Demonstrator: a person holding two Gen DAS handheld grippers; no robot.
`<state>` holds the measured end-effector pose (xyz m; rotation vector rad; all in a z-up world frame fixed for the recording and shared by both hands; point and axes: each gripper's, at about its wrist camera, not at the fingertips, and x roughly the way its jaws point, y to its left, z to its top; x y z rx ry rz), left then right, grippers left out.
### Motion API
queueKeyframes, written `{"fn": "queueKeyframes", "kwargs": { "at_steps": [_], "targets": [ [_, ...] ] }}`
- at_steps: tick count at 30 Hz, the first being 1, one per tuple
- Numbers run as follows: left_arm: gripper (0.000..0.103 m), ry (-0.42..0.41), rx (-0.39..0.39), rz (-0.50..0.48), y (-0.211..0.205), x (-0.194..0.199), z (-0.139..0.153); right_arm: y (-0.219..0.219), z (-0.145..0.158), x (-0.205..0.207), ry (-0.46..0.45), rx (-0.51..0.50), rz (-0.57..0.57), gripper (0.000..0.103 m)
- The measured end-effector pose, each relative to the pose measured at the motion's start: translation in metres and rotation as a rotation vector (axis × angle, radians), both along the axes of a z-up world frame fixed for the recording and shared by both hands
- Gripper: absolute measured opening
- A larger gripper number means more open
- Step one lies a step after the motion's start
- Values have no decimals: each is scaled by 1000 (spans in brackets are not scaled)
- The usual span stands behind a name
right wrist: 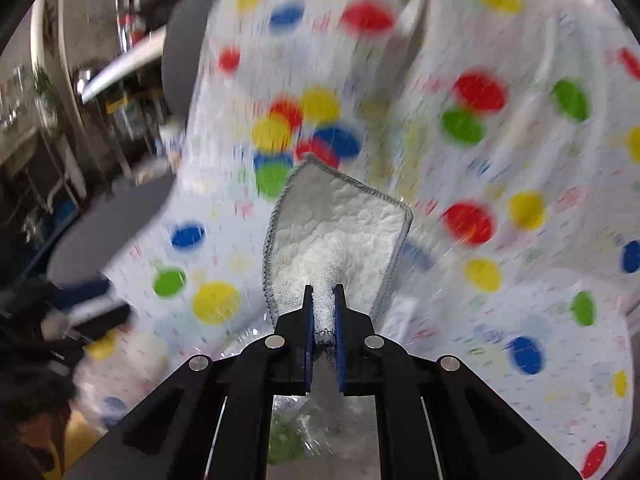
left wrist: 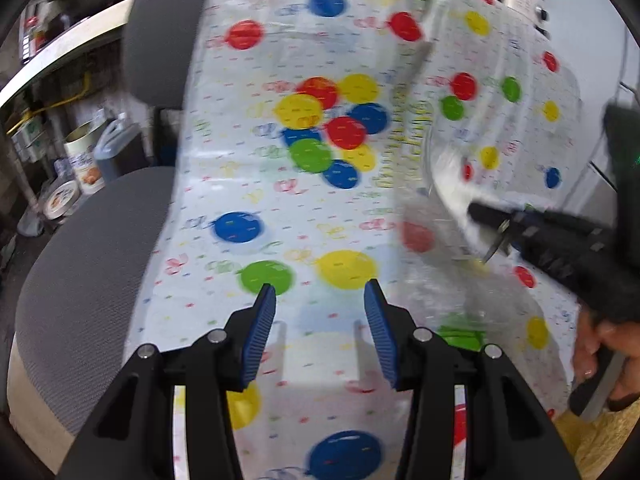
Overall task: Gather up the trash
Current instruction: 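Grasp the white scrub pad with the right tool while the left tool grasps the clear plastic tray, then carry pad and tray to the bin and open both tools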
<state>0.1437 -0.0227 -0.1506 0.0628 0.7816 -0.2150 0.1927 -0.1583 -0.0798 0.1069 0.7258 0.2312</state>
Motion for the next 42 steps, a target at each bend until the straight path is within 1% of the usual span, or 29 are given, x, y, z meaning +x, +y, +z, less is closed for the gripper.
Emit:
{"fn": "queueKeyframes", "kwargs": {
  "at_steps": [2, 6, 9, 13, 14, 16, 17, 18, 20, 25, 29, 32, 35, 38, 42],
  "targets": [
    [45, -6, -2, -36, -14, 3, 2, -15, 15, -12, -32, 3, -35, 9],
    [45, 19, 0, -79, -41, 21, -2, -40, 28, -41, -60, -19, -107, 9],
    [44, 42, 27, -94, -58, 38, -12, -57, 24, -72, -57, -54, -139, 9],
    [43, 79, 42, -116, -71, 57, -28, -72, 10, -98, -30, -72, -169, 9],
    [41, 86, 53, -123, -73, 62, -32, -74, 8, -101, -23, -70, -176, 9],
    [24, 112, 49, -125, -74, 71, -39, -82, 1, -113, -9, -61, -198, 9],
    [20, 123, 35, -130, -75, 75, -41, -86, -1, -119, -5, -59, -210, 9],
    [9, 122, 30, -134, -75, 77, -41, -92, -4, -126, -1, -51, -225, 9],
    [5, 112, 1, -143, -75, 76, -38, -99, -7, -135, 4, -36, -248, 9],
    [3, 18, -45, -135, -71, 48, -13, -119, -8, -157, 4, -4, -307, 9],
    [3, -46, -139, -145, -63, 9, 11, -134, -5, -176, -7, 15, -352, 9],
    [3, -71, -173, -180, -71, -16, 20, -146, -3, -194, -10, 22, -394, 9],
    [3, -92, -194, -247, -99, -45, 25, -160, -5, -218, -6, 25, -448, 9],
    [3, -108, -197, -312, -130, -68, 24, -177, -7, -247, 8, 20, -523, 9],
    [3, -93, -183, -474, -192, -103, 13, -210, -14, -306, 34, -10, -675, 9]
  ]
}}
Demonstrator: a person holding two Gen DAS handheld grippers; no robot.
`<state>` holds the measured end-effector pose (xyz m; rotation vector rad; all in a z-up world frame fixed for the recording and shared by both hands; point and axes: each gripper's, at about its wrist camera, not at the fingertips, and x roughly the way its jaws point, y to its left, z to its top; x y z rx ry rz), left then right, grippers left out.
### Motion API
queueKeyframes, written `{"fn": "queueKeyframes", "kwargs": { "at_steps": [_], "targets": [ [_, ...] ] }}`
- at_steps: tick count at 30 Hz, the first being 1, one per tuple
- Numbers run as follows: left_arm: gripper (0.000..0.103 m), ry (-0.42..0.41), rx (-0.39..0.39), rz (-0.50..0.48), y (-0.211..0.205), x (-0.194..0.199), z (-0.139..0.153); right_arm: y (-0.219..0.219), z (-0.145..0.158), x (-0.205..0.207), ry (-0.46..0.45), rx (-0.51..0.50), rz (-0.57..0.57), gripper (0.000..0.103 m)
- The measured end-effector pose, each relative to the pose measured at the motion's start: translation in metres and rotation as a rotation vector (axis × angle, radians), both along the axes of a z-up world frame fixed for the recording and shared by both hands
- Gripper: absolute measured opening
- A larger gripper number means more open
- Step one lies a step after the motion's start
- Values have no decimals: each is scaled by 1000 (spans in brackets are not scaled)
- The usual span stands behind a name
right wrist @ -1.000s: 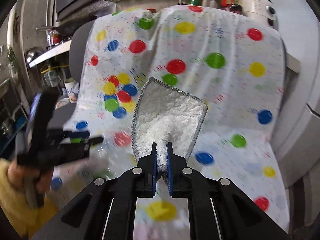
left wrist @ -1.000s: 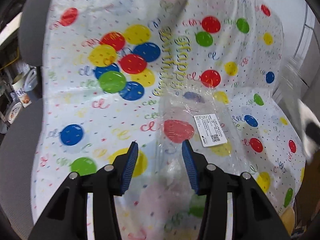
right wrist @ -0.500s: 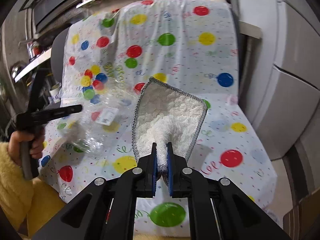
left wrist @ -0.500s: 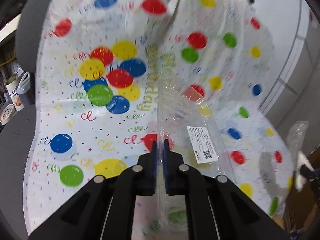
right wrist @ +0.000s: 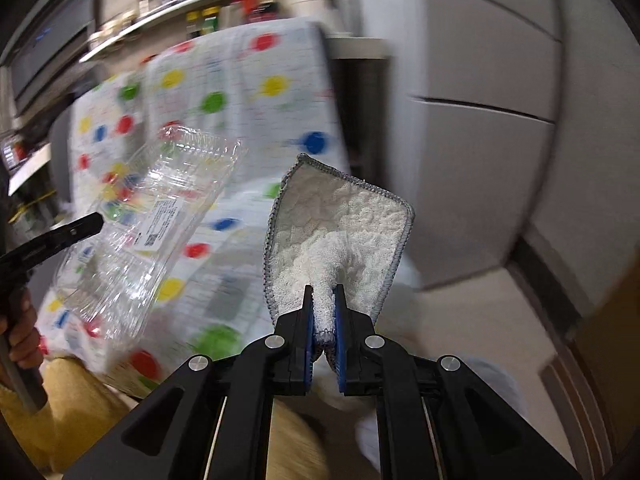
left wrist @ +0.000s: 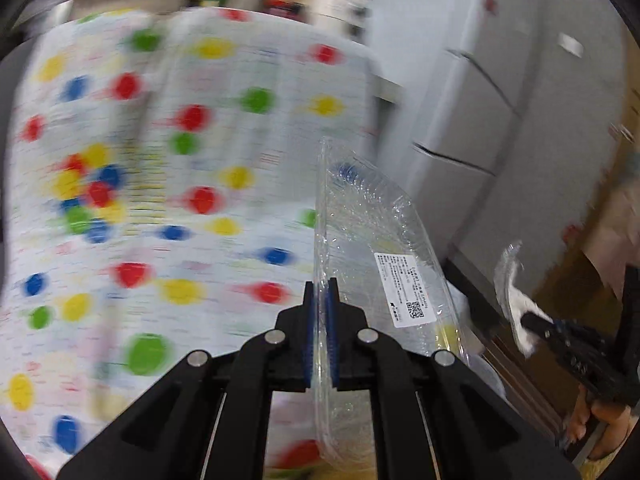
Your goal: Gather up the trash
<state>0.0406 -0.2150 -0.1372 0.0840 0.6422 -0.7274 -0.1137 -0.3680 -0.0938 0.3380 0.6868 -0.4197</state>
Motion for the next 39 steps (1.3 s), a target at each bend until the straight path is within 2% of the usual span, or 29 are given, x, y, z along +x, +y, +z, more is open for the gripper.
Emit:
{"fn": "queueKeyframes", "kwargs": {
  "at_steps": [5, 8, 12, 18, 20, 21, 26, 29, 31, 32, 34, 36, 39],
  "targets": [
    [3, 24, 73, -221, -86, -45, -30, -39, -18, -68, 49, 26, -183, 9],
    [3, 37, 122, -316, -133, -69, -51, -52, -30, -102, 87, 28, -265, 9],
    [3, 64, 185, -400, -182, -95, -78, -66, -44, -136, 94, 58, -342, 9],
    [5, 83, 268, -486, -247, -119, -117, -82, -67, -154, 95, 108, -381, 9],
    [40, 85, 292, -480, -261, -119, -126, -86, -72, -155, 103, 124, -380, 9],
    [65, 80, 287, -471, -265, -117, -130, -88, -77, -154, 110, 133, -376, 9],
    [66, 67, 280, -435, -251, -107, -124, -90, -104, -138, 152, 200, -335, 10],
    [66, 61, 284, -373, -234, -90, -117, -92, -127, -122, 191, 262, -308, 19],
    [66, 55, 287, -345, -227, -83, -113, -94, -138, -115, 195, 296, -306, 46],
    [66, 52, 286, -335, -221, -81, -111, -95, -139, -113, 190, 307, -309, 54],
    [66, 44, 277, -310, -208, -76, -105, -97, -134, -113, 186, 310, -331, 59],
    [66, 22, 279, -299, -200, -75, -98, -98, -120, -116, 167, 288, -338, 59],
    [66, -3, 288, -292, -190, -77, -91, -95, -90, -123, 131, 236, -350, 63]
  ]
}}
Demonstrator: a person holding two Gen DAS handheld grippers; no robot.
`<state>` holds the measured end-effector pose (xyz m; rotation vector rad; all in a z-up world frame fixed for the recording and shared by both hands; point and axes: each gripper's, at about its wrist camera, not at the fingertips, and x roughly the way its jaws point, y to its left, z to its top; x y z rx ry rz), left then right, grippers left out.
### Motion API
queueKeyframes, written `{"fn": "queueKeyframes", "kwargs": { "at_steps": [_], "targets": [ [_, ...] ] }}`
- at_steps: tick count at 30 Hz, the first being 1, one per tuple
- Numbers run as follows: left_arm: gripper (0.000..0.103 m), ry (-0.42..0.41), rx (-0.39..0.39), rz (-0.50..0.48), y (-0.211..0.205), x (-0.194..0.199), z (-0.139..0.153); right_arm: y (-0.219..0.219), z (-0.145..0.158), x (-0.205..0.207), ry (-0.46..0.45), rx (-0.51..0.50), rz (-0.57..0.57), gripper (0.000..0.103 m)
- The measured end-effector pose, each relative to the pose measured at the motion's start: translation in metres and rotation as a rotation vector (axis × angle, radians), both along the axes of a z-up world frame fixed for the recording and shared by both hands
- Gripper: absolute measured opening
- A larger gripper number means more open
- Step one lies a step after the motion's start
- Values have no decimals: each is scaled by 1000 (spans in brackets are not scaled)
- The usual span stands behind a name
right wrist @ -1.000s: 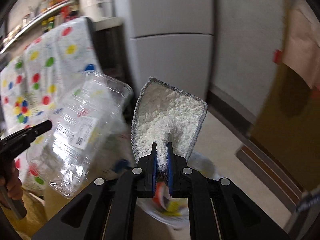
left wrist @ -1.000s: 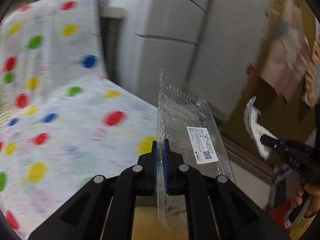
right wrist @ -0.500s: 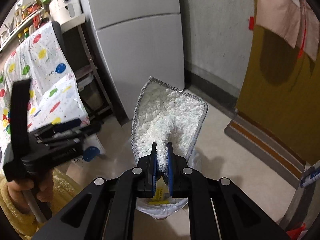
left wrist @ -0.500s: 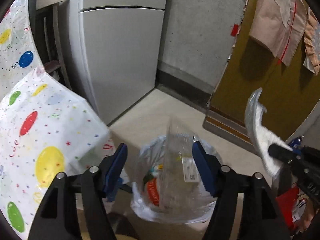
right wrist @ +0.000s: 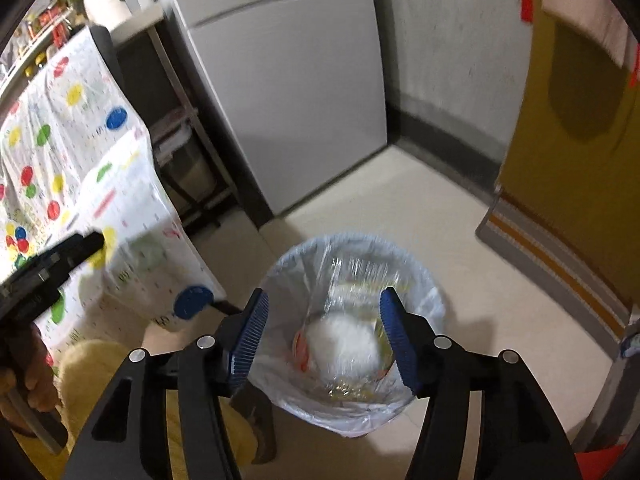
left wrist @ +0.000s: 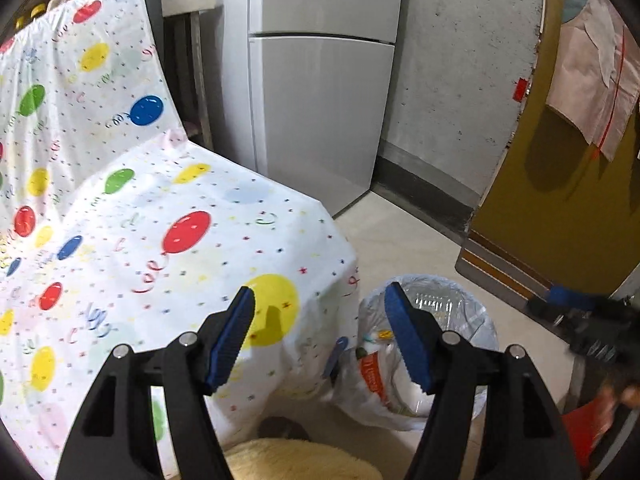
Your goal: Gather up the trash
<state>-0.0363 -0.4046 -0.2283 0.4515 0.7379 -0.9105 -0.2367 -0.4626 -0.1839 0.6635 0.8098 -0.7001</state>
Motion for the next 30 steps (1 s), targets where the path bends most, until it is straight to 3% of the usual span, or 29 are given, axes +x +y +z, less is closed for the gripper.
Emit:
{"fn": "queueKeyframes", "kwargs": {
  "at_steps": [4, 9, 11, 13, 15, 17, 20, 26, 30],
  "targets": [
    [66, 0, 29, 6, 12, -4, 10, 12, 29, 0, 9, -57, 6, 65],
    [67, -5, 84, -10, 19, -15, 24, 44, 53, 0, 97, -153, 6, 65],
    [75, 2, 85, -18, 25, -19, 35, 51, 61, -3, 107, -169, -3, 70],
    [81, -3, 76, -20, 30, -24, 45, 57, 72, -8, 93, -170, -10, 87],
    [93, -18, 68, -13, 36, -29, 57, 61, 85, -14, 77, -187, -14, 89],
    [96, -36, 50, 1, 43, -34, 70, 64, 97, -18, 81, -218, -23, 90],
    [96, -41, 49, 21, 50, -37, 82, 71, 113, -22, 92, -251, -35, 91],
    [96, -31, 45, 52, 67, -41, 101, 75, 132, -26, 18, -190, -22, 92],
    [96, -51, 48, 64, 75, -44, 106, 77, 136, -26, 51, -220, -29, 92]
  ]
}}
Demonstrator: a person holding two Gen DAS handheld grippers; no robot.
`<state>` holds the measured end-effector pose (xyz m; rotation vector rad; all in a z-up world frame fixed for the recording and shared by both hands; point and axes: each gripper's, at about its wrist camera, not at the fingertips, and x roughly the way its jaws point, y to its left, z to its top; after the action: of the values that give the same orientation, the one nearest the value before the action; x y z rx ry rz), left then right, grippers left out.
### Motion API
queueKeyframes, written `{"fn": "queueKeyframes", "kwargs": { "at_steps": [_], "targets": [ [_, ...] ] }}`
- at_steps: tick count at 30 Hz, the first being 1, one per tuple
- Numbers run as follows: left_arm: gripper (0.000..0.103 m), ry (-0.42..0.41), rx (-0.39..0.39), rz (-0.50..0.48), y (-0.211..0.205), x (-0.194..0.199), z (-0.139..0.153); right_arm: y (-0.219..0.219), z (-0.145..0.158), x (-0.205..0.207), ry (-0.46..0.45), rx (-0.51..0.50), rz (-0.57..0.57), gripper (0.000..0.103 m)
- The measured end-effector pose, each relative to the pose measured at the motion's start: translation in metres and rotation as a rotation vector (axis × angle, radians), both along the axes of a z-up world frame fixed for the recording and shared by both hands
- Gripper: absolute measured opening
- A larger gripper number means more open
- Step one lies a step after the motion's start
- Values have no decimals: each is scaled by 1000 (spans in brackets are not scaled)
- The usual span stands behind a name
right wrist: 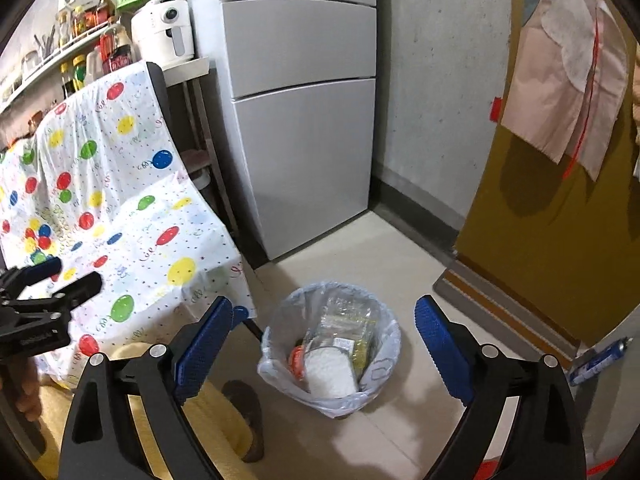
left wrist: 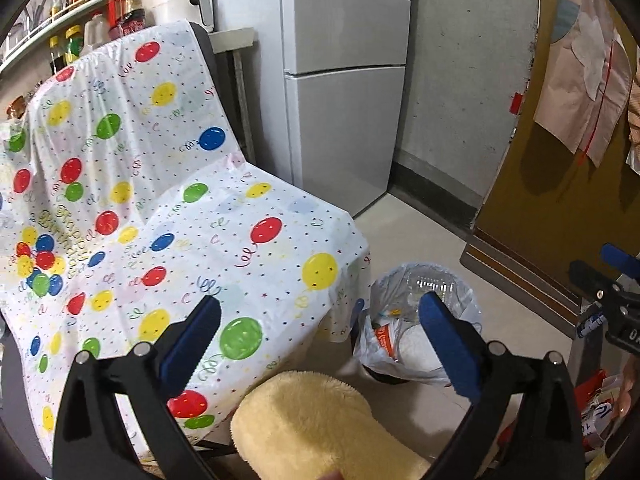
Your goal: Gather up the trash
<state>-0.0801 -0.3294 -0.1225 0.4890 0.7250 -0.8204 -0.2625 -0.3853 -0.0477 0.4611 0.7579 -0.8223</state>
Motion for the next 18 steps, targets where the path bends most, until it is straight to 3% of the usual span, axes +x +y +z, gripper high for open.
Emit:
{"fn": "queueKeyframes", "kwargs": {
  "at_steps": [18],
  "targets": [
    [96, -5, 1, 38, 6, 7, 4, -3, -8, 1, 41, 6, -19, 92]
  ]
}}
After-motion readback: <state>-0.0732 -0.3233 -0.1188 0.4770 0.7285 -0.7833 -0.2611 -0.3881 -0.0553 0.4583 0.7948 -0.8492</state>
